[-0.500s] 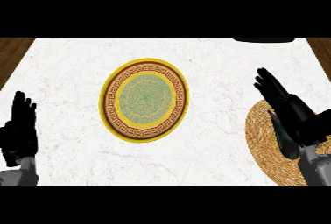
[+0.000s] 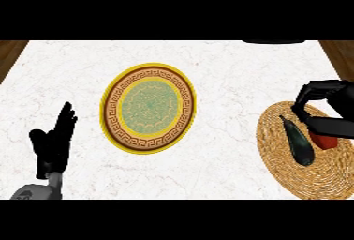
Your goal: Pick the eggplant from the placemat and place it in the plate
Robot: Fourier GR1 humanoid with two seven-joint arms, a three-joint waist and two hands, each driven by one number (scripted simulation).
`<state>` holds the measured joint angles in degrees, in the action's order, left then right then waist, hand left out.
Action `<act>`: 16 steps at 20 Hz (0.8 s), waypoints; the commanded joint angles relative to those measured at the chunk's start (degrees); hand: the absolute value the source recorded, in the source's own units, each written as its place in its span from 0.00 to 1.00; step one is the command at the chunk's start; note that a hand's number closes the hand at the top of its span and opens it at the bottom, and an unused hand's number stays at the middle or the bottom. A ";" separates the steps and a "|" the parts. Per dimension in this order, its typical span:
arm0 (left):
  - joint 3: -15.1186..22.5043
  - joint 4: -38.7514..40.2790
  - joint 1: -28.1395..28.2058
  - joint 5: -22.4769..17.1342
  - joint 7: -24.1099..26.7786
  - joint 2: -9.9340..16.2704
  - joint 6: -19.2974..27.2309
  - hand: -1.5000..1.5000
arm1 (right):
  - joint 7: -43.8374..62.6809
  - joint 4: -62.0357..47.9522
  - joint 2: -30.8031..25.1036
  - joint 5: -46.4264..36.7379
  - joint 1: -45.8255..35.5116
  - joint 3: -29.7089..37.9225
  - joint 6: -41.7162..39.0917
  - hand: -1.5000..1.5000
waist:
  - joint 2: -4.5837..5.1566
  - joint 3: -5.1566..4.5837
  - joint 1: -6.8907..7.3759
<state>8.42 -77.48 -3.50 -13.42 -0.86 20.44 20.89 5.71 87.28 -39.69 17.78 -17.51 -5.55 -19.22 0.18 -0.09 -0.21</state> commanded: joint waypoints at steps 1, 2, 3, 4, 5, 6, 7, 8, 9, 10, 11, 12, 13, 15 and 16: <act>2.88 -0.17 0.91 -0.11 -2.53 -0.74 -2.14 0.50 | -12.76 -3.13 -4.90 -16.80 4.76 -1.09 2.25 1.00 | 0.56 0.57 -0.46; 5.03 -1.27 -0.14 1.32 -4.91 -1.21 -1.70 0.50 | -18.24 -12.56 0.28 -11.16 7.01 2.57 3.09 1.00 | 0.66 0.54 0.37; 5.21 -1.84 1.99 0.91 -3.49 -2.14 -1.53 0.50 | -17.60 -15.02 3.26 -3.70 9.68 5.82 3.43 1.00 | 0.63 0.66 -0.10; 4.23 -1.80 0.70 0.60 -4.17 -0.67 -2.16 0.50 | -15.36 -17.97 6.85 1.68 10.44 7.26 3.53 1.00 | 0.96 0.80 -0.23; 4.31 -1.58 0.58 0.99 -4.08 -0.95 -1.56 0.50 | -15.69 -17.86 9.19 8.90 10.76 8.96 -0.55 0.00 | 0.70 0.80 -0.99; 3.28 -2.07 -0.20 -0.26 -5.35 -0.75 -1.87 0.50 | -17.52 -20.09 9.61 11.47 10.71 10.19 -3.56 0.00 | 0.64 0.72 -0.30; 4.33 -1.83 -0.53 0.81 -5.78 -1.71 -0.82 0.50 | -22.00 -20.42 9.01 12.50 12.14 9.79 -9.49 0.00 | 0.39 0.61 -0.62; 4.76 -1.22 -1.40 1.56 -5.15 -0.90 -2.00 0.50 | -26.21 -24.55 7.69 10.79 11.02 9.52 -13.96 0.00 | 0.60 0.53 0.45; 4.48 -2.25 -0.49 0.87 -6.73 -0.27 -2.63 0.50 | -29.81 -25.91 5.48 7.76 11.89 8.01 -19.01 0.00 | 0.29 0.41 0.82; 6.36 -1.21 -1.56 2.25 -6.62 -1.60 -2.52 0.50 | -31.95 -28.41 3.91 3.03 8.35 6.25 -20.70 0.00 | 0.45 0.39 1.35; 6.93 -3.50 -0.70 2.77 -7.01 -3.11 -0.39 0.50 | -34.73 -28.71 0.24 0.48 9.16 6.70 -23.37 0.00 | 0.22 0.37 1.24; 6.28 -2.88 0.23 2.19 -6.58 -1.64 -2.04 0.50 | -35.80 -29.68 -1.72 -3.60 7.83 5.53 -23.36 0.00 | 0.31 0.37 1.77; 6.63 -2.12 -1.54 2.79 -6.89 -2.74 -1.18 0.50 | -37.61 -29.69 -1.55 -8.45 6.29 3.62 -21.13 0.00 | 0.42 0.37 1.83; 7.28 -2.01 -2.27 3.46 -7.80 -3.48 -0.59 0.50 | -39.79 -28.28 -3.37 -14.82 5.19 1.57 -17.46 0.00 | 0.26 0.30 1.49; 5.28 -1.86 -2.47 2.52 -7.08 -1.86 -1.53 0.50 | -41.17 -29.53 -6.11 -16.96 4.41 1.99 -16.59 0.00 | 0.33 0.31 1.80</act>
<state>14.44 -79.68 -5.00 -10.99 -7.79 18.22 19.60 -28.25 60.03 -41.06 10.06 -10.81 -1.65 -35.03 0.54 0.30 1.19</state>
